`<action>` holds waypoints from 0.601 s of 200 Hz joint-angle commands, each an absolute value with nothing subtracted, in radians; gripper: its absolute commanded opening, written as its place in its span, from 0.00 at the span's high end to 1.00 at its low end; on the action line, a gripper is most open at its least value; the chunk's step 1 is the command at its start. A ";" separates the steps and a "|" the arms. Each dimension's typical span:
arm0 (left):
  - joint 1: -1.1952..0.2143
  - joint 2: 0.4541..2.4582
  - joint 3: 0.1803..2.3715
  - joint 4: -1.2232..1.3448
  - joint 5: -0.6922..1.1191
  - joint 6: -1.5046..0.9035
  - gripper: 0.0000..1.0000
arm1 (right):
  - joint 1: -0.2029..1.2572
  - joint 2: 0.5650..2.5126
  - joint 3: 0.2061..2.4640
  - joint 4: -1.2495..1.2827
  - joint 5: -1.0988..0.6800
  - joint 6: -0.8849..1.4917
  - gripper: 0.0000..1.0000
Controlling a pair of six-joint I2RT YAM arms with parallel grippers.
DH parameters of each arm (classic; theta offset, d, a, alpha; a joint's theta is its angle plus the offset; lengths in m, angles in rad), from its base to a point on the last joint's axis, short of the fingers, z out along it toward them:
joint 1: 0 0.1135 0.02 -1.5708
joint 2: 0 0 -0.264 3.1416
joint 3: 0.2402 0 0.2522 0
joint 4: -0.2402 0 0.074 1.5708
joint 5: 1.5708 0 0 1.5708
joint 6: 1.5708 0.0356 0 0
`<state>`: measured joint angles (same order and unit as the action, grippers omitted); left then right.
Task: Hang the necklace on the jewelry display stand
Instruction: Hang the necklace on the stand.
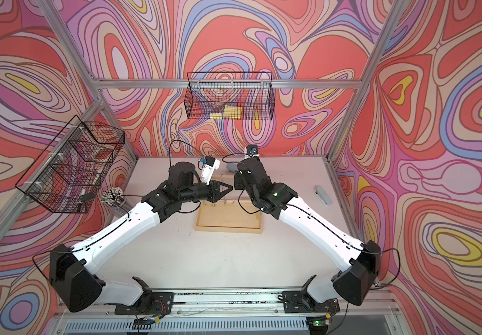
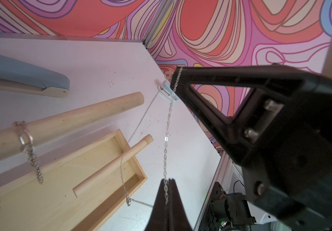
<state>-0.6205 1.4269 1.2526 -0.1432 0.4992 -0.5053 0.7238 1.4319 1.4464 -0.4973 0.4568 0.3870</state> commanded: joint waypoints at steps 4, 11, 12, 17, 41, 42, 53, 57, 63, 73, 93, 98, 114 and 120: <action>-0.626 1.463 1.313 -0.059 0.526 -0.515 1.00 | 0.694 1.403 1.420 -0.465 0.498 0.392 1.00; -0.627 1.478 1.325 -0.059 0.530 -0.514 1.00 | 0.688 1.401 1.414 -0.461 0.502 0.392 1.00; -0.627 1.481 1.327 -0.059 0.531 -0.513 1.00 | 0.688 1.401 1.413 -0.461 0.503 0.393 1.00; -0.629 1.491 1.336 -0.057 0.534 -0.513 1.00 | 0.685 1.398 1.407 -0.457 0.505 0.394 1.00; -0.630 1.531 1.357 -0.033 0.554 -0.517 1.00 | 0.671 1.387 1.378 -0.430 0.512 0.390 1.00; -0.630 1.533 1.357 -0.031 0.555 -0.518 1.00 | 0.671 1.386 1.377 -0.429 0.512 0.391 1.00; -0.630 1.551 1.365 -0.024 0.559 -0.521 1.00 | 0.663 1.388 1.371 -0.424 0.512 0.388 1.00; -0.630 1.556 1.369 -0.024 0.560 -0.522 1.00 | 0.661 1.389 1.371 -0.424 0.515 0.387 1.00; -0.630 1.566 1.375 -0.023 0.563 -0.521 1.00 | 0.656 1.390 1.370 -0.426 0.520 0.385 1.00; -0.630 1.581 1.384 -0.019 0.570 -0.524 1.00 | 0.648 1.393 1.371 -0.426 0.518 0.384 1.00; -0.630 1.606 1.397 -0.007 0.583 -0.529 1.00 | 0.634 1.397 1.376 -0.431 0.512 0.383 1.00; -0.630 1.612 1.400 -0.005 0.583 -0.529 1.00 | 0.631 1.399 1.377 -0.432 0.514 0.383 1.00; -0.630 1.624 1.407 -0.001 0.583 -0.528 1.00 | 0.622 1.403 1.376 -0.430 0.508 0.382 1.00; -0.630 1.627 1.409 -0.003 0.583 -0.525 1.00 | 0.621 1.405 1.375 -0.427 0.504 0.382 1.00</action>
